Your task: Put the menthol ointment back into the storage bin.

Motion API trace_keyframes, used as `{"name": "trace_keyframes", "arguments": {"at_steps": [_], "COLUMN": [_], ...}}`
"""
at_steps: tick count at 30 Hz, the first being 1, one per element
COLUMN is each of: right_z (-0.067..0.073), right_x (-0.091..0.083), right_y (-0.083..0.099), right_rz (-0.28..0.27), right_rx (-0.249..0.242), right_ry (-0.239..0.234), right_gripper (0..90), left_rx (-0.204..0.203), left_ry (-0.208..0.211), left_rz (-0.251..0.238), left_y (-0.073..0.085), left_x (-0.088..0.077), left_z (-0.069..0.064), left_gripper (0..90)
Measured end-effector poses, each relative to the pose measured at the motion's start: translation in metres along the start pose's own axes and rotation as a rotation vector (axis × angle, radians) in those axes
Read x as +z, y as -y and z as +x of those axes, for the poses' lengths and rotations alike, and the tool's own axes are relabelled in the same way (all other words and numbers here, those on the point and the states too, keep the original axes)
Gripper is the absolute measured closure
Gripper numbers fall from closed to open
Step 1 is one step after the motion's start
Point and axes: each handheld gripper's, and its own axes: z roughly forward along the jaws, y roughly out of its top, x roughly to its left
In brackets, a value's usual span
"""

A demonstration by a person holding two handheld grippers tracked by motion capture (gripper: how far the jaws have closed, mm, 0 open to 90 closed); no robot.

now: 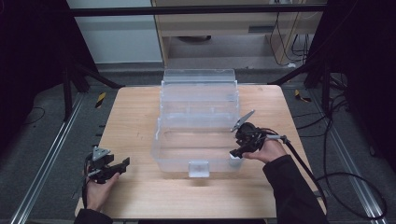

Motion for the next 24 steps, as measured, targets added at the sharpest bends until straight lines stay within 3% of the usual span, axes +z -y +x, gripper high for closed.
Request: {"name": "trace_keyframes", "arguments": {"at_steps": [6, 9, 11, 13, 15, 19, 24], "right_z": [0.002, 0.001, 0.000, -0.002, -0.003, -0.012, -0.024], "right_x": [-0.030, -0.044, -0.046, -0.048, -0.048, -0.041, -0.033], "right_y": [0.020, 0.041, 0.046, 0.067, 0.072, 0.106, 0.126], "right_rz": [-0.205, -0.349, -0.375, -0.442, -0.452, -0.518, -0.550], "right_rx": [0.084, 0.174, 0.192, 0.255, 0.265, 0.350, 0.407], "right_ry": [0.058, 0.089, 0.095, 0.137, 0.154, 0.213, 0.263], "right_gripper": [35.4, 32.5, 31.5, 26.6, 26.4, 24.3, 19.7], "left_rx": [-0.009, -0.019, -0.023, -0.028, -0.029, -0.027, -0.030], "left_ry": [0.002, 0.000, 0.001, -0.001, -0.001, -0.004, -0.010], "left_rz": [-0.009, -0.013, -0.011, -0.003, 0.000, 0.004, 0.003], "left_y": [0.000, -0.001, -0.001, 0.000, 0.000, 0.000, 0.000], "left_x": [-0.001, -0.003, -0.003, -0.003, -0.003, -0.002, -0.002], "left_z": [0.001, 0.001, 0.001, 0.002, 0.002, 0.002, 0.003], "left_gripper": [33.4, 39.8, 41.1, 46.2, 47.5, 52.1, 50.2]}}
